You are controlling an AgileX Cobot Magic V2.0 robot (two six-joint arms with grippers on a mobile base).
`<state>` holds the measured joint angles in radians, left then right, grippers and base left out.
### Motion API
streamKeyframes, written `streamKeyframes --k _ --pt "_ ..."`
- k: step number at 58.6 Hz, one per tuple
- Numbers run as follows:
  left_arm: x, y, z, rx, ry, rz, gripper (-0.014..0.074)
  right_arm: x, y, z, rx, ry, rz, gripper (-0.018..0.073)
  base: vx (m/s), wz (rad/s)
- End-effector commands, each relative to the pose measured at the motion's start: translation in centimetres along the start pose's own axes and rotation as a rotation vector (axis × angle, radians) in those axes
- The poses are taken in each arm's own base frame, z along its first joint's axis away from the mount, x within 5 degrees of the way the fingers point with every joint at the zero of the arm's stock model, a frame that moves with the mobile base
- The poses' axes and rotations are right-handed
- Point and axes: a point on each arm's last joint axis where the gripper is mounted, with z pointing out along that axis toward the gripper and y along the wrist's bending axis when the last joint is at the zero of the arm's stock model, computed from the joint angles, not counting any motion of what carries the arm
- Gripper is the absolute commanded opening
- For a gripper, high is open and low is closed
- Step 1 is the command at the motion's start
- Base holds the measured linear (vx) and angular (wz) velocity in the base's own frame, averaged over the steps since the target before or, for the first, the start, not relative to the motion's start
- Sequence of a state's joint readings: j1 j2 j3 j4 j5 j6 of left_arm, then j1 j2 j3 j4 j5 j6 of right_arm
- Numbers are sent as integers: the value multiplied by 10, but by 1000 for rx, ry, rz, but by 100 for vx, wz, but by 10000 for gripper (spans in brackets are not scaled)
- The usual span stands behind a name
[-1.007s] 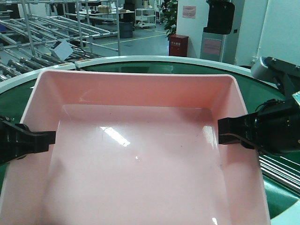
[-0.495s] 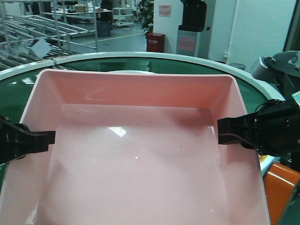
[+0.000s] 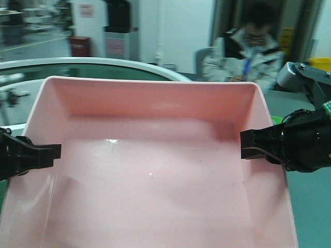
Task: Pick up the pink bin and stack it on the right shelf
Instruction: 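Lift the pink bin off the conveyor with both grippers, then hold the pink bin with both grippers while the base drives to the table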
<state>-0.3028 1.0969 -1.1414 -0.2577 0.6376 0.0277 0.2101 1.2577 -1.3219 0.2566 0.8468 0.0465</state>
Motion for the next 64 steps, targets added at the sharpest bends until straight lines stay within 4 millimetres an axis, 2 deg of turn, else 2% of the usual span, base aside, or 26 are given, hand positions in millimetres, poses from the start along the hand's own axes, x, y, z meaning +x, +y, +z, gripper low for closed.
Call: streamKeyframes --k 1,33,64 --pt "-18 6 -17 -74 -143 96 -1 -18 -13 -22 120 -166 -95 -8 -12 -85" --pt "-18 6 -17 -74 -143 96 -1 -18 -13 -22 120 -163 -95 -8 -1 -82" --pt "-18 6 -17 -74 -143 96 -1 -17 -13 -22 121 -157 -94 -8 21 -52"
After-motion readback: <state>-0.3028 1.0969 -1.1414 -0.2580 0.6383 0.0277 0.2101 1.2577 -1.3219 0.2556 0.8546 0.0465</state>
